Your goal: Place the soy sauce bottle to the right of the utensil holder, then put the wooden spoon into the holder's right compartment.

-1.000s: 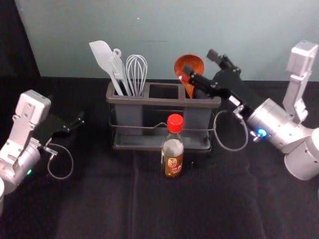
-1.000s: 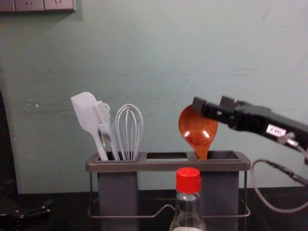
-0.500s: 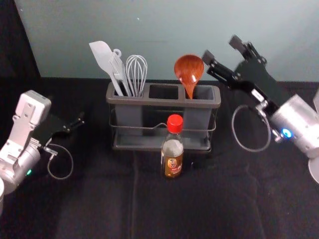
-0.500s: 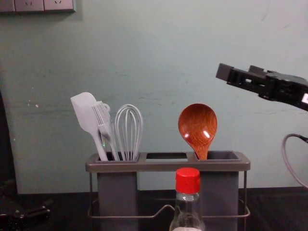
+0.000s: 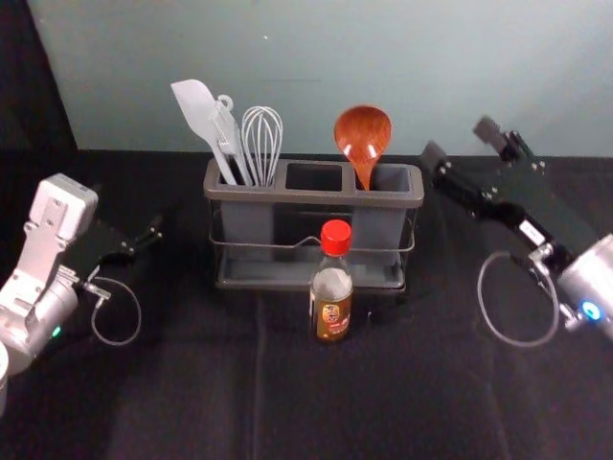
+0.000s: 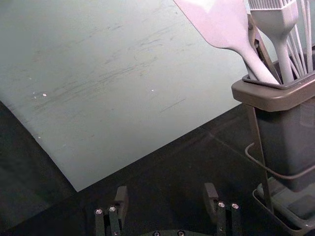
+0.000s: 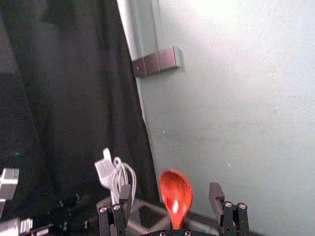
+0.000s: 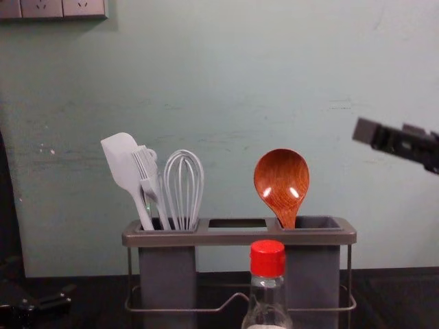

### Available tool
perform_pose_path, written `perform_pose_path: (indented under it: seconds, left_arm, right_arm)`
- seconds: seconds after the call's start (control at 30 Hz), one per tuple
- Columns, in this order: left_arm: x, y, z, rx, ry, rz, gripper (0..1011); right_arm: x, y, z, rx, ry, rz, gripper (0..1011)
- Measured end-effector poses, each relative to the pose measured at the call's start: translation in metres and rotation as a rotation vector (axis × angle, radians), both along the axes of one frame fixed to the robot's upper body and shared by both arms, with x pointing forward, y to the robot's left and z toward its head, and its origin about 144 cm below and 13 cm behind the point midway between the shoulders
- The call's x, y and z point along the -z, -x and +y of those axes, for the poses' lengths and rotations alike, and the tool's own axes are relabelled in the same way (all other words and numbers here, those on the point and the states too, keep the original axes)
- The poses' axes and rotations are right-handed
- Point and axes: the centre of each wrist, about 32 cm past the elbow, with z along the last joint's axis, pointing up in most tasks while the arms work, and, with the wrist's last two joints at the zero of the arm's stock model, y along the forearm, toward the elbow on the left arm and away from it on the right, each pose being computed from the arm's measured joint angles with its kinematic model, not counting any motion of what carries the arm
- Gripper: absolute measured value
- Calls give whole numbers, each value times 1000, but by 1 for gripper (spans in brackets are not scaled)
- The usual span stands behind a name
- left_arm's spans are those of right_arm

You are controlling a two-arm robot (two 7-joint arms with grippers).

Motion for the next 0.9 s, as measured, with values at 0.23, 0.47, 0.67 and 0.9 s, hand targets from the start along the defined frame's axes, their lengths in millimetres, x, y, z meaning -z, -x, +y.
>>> perform_pose_path:
  seconds: [0.23, 0.47, 0.67, 0.9]
  left_arm:
    - [0, 0, 0, 0, 0, 0, 1005]
    - [0, 0, 0, 0, 0, 0, 1005]
    - [0, 0, 0, 0, 0, 0, 1005]
    - [0, 0, 0, 0, 0, 0, 1005]
  right_arm:
    - [17, 17, -4, 5, -3, 86, 1003]
    - [28, 25, -4, -55, 16, 182, 1003]
    - [38, 24, 5, -130, 30, 245, 1003]
    - [42, 19, 19, -157, 67, 279, 1003]
